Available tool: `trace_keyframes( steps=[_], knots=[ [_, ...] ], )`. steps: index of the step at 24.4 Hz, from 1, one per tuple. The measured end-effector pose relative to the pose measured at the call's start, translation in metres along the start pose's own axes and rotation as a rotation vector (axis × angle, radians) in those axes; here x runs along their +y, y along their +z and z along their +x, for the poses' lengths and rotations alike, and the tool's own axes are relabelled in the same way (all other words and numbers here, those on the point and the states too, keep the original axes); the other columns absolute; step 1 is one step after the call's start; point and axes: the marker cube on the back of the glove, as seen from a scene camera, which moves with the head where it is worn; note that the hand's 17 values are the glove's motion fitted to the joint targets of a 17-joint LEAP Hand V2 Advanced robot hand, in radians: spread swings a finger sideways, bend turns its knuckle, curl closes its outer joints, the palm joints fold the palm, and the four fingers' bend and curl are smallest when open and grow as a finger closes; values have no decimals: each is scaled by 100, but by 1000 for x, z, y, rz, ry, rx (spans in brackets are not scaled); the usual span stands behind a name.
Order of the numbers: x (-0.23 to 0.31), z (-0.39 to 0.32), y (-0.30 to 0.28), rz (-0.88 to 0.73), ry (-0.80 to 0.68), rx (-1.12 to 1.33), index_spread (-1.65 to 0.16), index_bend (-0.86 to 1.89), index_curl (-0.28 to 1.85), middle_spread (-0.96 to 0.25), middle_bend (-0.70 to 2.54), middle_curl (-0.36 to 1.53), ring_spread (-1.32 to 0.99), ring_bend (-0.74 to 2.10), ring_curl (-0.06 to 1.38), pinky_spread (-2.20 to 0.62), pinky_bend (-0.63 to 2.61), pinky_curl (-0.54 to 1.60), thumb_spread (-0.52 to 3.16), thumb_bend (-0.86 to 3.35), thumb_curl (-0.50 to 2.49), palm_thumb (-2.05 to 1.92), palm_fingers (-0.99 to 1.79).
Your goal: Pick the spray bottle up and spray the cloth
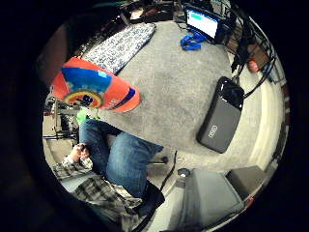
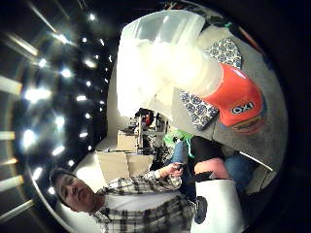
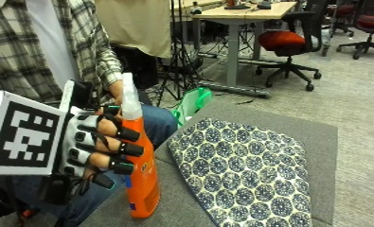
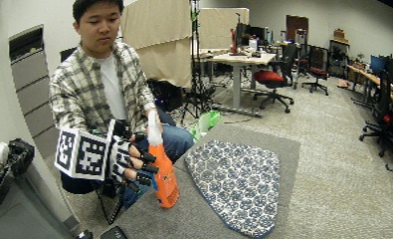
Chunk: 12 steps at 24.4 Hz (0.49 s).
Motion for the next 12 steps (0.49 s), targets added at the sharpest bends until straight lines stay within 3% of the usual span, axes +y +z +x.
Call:
trace_keyframes(
  steps=[2, 12],
  knots=[
    [-11, -32, -4, -15, -43, 39, -27, 17, 31, -2, 23, 30, 8, 37, 26, 21, 44, 21, 98, -2, 43, 73, 35],
    [-31, -31, 9, -19, -98, -47, -26, 18, 32, -2, 26, 33, 2, 35, 27, 19, 37, 20, 96, -2, 45, 76, 48]
  ],
)
